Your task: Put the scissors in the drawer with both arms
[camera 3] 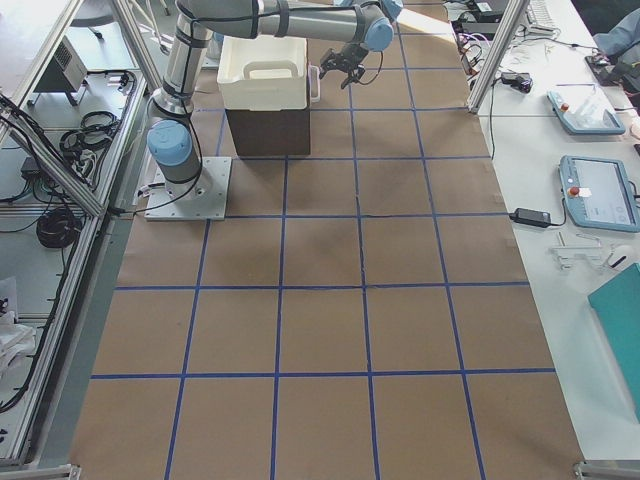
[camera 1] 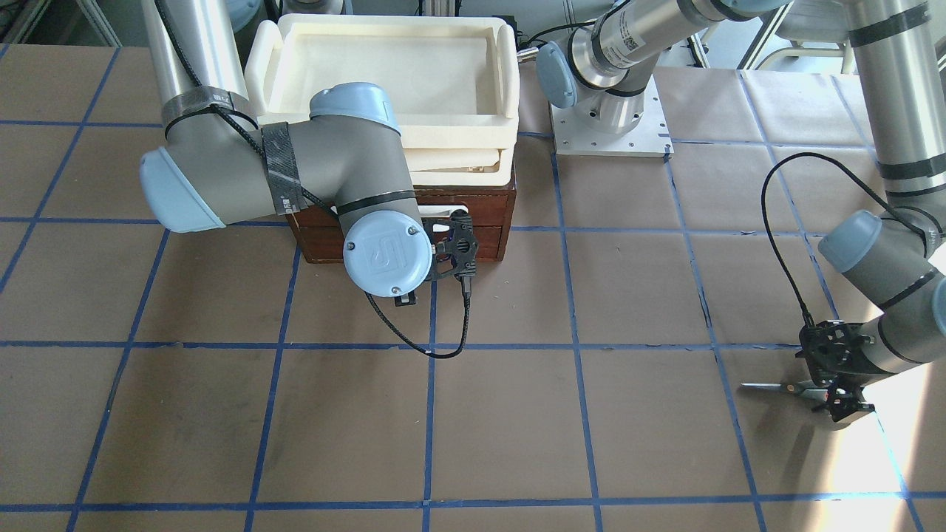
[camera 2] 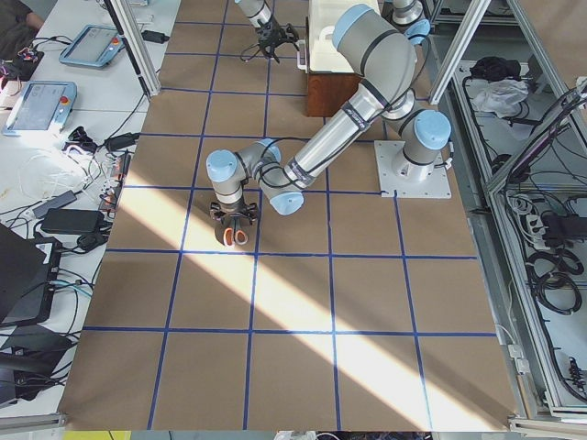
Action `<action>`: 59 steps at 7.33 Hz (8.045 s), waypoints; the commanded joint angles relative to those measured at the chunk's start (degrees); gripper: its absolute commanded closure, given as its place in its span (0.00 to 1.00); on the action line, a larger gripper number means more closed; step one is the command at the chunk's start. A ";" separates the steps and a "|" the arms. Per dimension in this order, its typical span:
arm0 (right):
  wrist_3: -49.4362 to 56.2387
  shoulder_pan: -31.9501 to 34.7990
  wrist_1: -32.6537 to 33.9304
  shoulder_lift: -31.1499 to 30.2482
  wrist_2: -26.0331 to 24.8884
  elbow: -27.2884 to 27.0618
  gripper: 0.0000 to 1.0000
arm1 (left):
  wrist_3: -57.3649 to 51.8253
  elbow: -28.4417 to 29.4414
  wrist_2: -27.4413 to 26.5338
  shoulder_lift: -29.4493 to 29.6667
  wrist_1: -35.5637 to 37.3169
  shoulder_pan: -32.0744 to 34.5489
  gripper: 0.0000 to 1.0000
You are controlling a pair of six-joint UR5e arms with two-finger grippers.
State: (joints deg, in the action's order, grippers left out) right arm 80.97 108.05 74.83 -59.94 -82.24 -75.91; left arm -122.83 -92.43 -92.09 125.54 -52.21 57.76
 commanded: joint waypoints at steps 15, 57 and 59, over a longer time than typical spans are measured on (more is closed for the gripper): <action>0.15 -0.38 3.13 0.70 -1.87 0.75 0.61 | -2.33 0.59 -0.03 -9.24 -4.36 6.74 1.00; -84.48 -11.21 10.16 -29.53 -5.92 -8.37 0.00 | 48.38 -3.45 7.10 -20.34 -18.63 54.91 1.00; -84.05 -11.20 10.16 -29.45 -6.18 -8.37 0.00 | 48.91 -3.45 7.10 -19.99 -18.36 54.91 0.43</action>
State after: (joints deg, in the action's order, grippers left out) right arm -3.25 96.68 84.94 -89.49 -88.23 -84.27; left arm -74.00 -95.86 -84.95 105.33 -70.76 112.68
